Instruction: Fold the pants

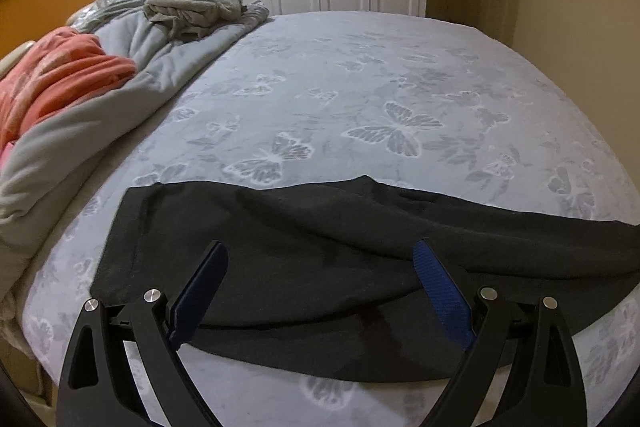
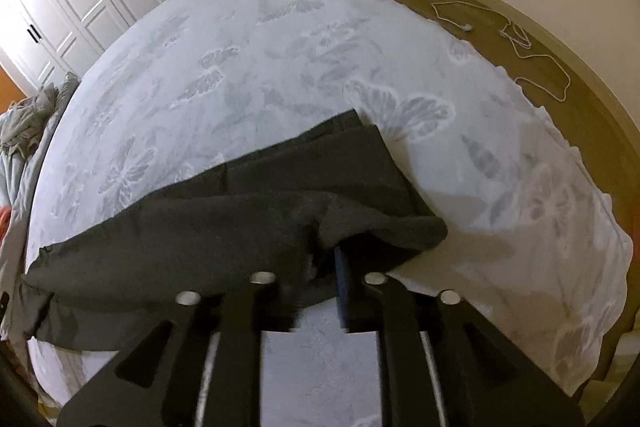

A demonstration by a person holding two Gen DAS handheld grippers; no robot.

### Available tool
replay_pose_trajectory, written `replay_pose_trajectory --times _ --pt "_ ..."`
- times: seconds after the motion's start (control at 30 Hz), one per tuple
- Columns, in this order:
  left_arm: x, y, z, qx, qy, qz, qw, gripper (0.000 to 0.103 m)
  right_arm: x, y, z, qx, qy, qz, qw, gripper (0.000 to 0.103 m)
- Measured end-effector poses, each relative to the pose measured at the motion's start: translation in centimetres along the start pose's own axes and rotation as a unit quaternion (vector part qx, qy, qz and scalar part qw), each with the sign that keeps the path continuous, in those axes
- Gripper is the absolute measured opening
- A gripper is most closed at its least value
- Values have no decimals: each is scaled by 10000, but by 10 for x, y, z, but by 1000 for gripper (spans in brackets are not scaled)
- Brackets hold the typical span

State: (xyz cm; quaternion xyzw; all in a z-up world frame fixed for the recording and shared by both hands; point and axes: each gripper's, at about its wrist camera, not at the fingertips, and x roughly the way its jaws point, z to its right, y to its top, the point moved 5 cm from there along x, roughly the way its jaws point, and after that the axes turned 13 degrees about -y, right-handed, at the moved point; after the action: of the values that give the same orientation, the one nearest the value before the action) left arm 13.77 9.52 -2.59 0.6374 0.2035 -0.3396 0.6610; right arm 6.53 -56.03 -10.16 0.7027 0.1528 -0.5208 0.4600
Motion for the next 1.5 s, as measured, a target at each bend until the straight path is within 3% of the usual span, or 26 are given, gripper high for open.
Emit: replay_pose_trajectory --times 0.07,0.47,0.77,0.93,1.03,1.1,1.17,1.2,1.3,1.37,1.4,1.47,1.5 --pt "-4 0 0 48 45 70 10000 92 2 3 -2 80 -85 43 9999 47" --pt "-13 4 2 235 120 256 9993 92 10 3 1 299 -216 53 9993 47" --pt "-15 3 2 307 224 299 9988 92 7 4 6 516 -52 138 9986 47" --pt "-15 2 0 308 255 274 9988 92 4 4 5 406 -211 228 9987 47" --pt "-14 -1 -14 0 81 196 9998 92 2 4 5 413 -238 258 9985 47" --pt "-16 -4 -50 -753 -119 113 9970 92 0 4 5 405 -258 300 9984 47" --pt "-15 -12 -93 -1585 -127 16 9873 92 -3 4 5 378 -276 377 9982 47" --pt "-14 -18 -119 -2090 -186 -56 9777 92 -4 4 5 351 -286 403 9982 47" --pt "-9 -48 -188 -3644 -695 -185 9285 92 -4 5 5 346 -241 446 9981 47" --pt "-3 -66 -216 -4323 -973 -272 8961 91 -4 5 4 358 -225 451 9981 47" --pt "1 -72 -224 -4511 -1119 -341 8848 89 -4 6 3 371 -219 458 9980 47" --pt "12 -77 -231 -4657 -1461 -478 8715 80 -3 6 0 373 -223 457 9980 47" --pt "16 -76 -231 -4644 -1600 -492 8696 64 -3 6 -2 382 -228 464 9979 47"
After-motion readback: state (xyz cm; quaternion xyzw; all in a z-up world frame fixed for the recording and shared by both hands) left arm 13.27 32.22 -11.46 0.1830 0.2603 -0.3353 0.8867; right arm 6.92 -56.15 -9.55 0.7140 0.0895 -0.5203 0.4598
